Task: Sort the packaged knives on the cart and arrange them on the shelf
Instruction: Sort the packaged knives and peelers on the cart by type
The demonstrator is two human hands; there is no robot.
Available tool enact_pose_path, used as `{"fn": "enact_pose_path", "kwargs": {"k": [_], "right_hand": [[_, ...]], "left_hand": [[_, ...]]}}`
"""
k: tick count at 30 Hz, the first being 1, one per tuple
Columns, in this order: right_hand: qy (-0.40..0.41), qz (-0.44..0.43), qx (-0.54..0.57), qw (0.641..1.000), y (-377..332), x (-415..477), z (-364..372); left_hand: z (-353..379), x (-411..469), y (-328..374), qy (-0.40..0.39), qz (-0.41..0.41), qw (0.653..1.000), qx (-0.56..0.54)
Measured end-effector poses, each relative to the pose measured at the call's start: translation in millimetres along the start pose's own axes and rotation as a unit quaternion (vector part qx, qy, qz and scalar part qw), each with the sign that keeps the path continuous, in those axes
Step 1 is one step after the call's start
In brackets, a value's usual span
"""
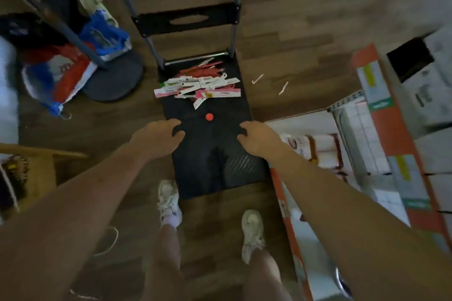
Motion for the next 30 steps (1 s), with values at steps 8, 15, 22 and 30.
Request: {"fn": "enact_pose_path", "kwargs": {"k": [8, 15, 22, 30], "right_hand": [[0.016, 0.142, 0.173, 0.974, -30.6, 50.8, 56.3], [0.044, 0.230, 0.312, 0.921, -29.4, 49.3, 94.2], [0.046, 0.298, 0.385, 0.872, -26.9, 40.4, 117.4], [0.066, 0.334, 0.450, 0.826, -45.5, 59.0, 129.1]], "left_hand": [[-14.5, 90.0, -32.4, -0.045, 0.140, 0.974, 0.172], [-11.4, 137.9, -25.7, -0.127, 0.179, 0.940, 0.262], [-8.6, 147.6, -8.9, -0.138, 0.219, 0.919, 0.298], [-32.3, 187.3, 2.7, -0.122, 0.232, 0.902, 0.344]]}}
Point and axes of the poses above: each hand's wrist, its own x-axis towards the middle knuckle, its own z-axis out of the palm, y = z × x, the point moved 7 cm from there along x, towards the middle knuckle, and after that the axes turned 2 degrees about z, right-handed, at the moved point
